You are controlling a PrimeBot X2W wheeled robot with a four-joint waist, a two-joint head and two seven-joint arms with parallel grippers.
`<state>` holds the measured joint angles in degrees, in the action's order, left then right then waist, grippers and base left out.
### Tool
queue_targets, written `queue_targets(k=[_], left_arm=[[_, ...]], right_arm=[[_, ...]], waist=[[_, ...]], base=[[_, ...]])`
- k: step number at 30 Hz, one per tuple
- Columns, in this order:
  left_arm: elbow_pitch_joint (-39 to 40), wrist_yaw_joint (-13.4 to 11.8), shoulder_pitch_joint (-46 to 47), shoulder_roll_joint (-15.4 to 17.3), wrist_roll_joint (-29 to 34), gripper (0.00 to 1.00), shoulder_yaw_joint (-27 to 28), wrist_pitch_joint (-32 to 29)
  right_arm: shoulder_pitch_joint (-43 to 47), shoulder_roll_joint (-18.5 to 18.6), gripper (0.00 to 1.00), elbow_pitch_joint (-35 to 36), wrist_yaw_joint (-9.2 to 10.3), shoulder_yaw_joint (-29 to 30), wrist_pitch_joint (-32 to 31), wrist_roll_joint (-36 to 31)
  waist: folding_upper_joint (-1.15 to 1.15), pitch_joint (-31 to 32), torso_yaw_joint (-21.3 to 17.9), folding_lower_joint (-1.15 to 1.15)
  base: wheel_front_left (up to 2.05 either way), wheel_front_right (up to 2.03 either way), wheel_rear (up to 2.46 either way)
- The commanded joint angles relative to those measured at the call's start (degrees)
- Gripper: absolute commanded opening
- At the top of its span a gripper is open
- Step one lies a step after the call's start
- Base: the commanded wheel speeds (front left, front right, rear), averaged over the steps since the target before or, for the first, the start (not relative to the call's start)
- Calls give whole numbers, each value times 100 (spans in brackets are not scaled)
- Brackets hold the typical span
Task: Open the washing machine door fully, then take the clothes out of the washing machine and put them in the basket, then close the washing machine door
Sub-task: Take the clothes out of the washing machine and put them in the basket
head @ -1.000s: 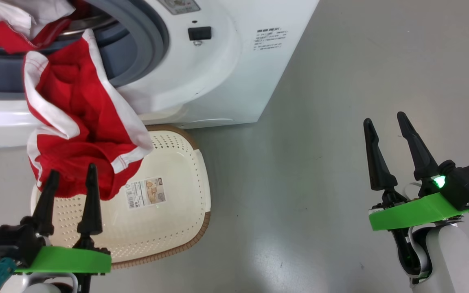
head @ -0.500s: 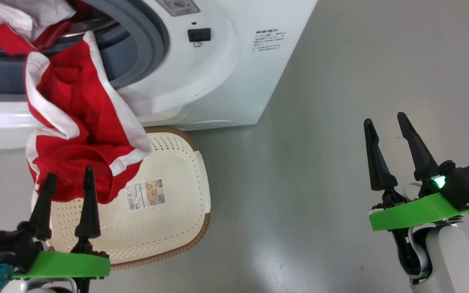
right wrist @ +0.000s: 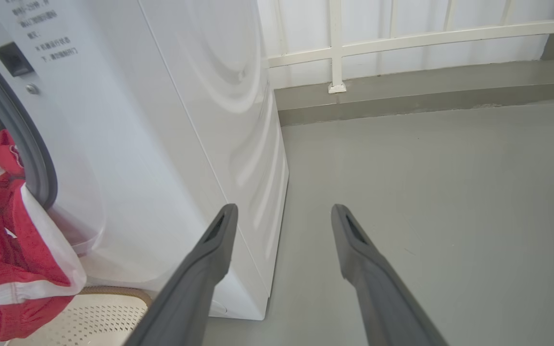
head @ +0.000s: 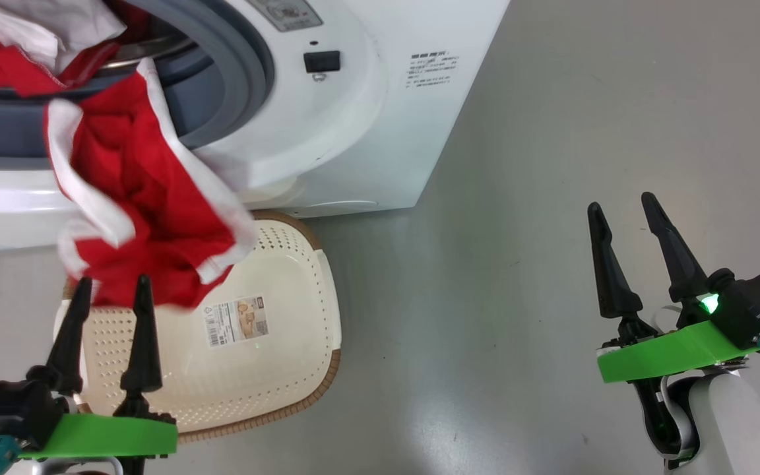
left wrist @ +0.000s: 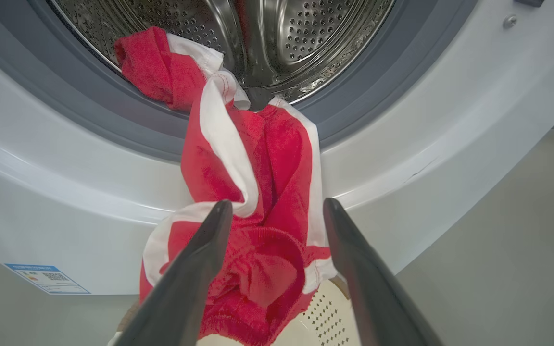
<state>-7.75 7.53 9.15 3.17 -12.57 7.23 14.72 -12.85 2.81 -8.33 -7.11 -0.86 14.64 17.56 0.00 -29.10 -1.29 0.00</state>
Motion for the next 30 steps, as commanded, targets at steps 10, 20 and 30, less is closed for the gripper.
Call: queue_targets(k=[10, 20, 30], left_arm=[[285, -4, 178, 224, 21, 100, 77, 28], [-251, -4, 962, 487, -40, 100, -5, 28], [-954, -4, 2060, 832, -40, 100, 123, 28]], right_arm=[[119, 7, 100, 106, -37, -158, 36, 14], [66, 7, 100, 137, -37, -189, 36, 60], [-20, 7, 100, 180, -37, -212, 36, 105]], waist=[[0, 42, 24, 0], [0, -84, -94, 0], [0, -290, -237, 0]], base=[[0, 0, 0], [0, 0, 0], [0, 0, 0]])
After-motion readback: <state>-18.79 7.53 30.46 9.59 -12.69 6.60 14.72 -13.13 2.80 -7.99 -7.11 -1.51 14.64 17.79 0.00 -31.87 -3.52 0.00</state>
